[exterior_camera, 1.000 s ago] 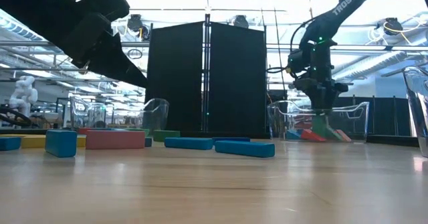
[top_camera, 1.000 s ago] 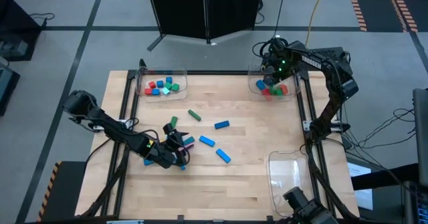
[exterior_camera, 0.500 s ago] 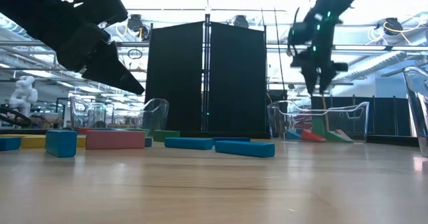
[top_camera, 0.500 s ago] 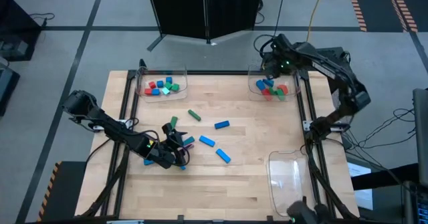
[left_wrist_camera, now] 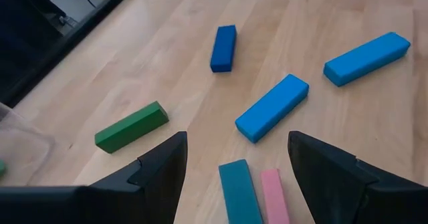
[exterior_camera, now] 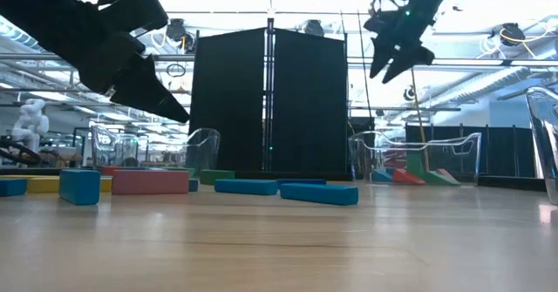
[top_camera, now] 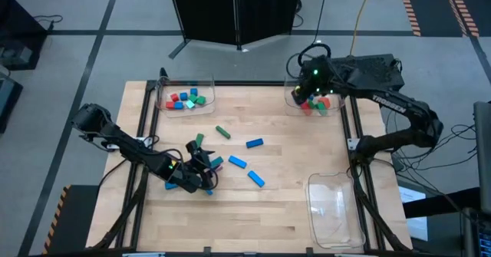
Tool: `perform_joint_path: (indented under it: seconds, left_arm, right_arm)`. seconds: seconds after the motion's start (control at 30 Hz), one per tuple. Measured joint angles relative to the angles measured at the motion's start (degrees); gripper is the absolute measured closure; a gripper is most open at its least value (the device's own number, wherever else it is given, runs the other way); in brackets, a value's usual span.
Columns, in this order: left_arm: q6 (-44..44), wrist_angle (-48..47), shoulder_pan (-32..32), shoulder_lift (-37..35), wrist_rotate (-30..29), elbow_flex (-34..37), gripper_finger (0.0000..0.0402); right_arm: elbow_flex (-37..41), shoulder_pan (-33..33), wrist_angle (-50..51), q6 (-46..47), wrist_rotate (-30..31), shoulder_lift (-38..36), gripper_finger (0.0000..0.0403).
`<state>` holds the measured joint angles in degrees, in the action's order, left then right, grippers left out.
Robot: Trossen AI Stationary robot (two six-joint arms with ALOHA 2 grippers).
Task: Sort blocks by size
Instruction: Put the pink rectangular block into the bottom transparent bin
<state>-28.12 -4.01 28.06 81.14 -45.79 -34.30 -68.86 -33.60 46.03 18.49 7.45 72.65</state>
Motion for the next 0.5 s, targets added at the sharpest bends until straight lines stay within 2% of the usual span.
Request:
perform_joint_path:
  seconds: [0.13,0.3,0.5]
  left_arm:
    - [-0.05,0.02,-0.91,0.00,3.31,0.00,0.0142]
    - [-0.19,0.54,-3.37,0.00,10.76,-0.02,0.0142]
    - [-0.43,1.16,-5.32,0.00,12.11,-0.04,0.0142]
  right_arm:
    - [3.05,4.48,-4.19,0.42,-0.03,0.01,0.0197]
    - [8.09,9.46,-11.91,1.21,-0.11,0.47,0.0197]
    - [13.57,14.59,-20.15,1.90,-0.30,0.45,0.0197]
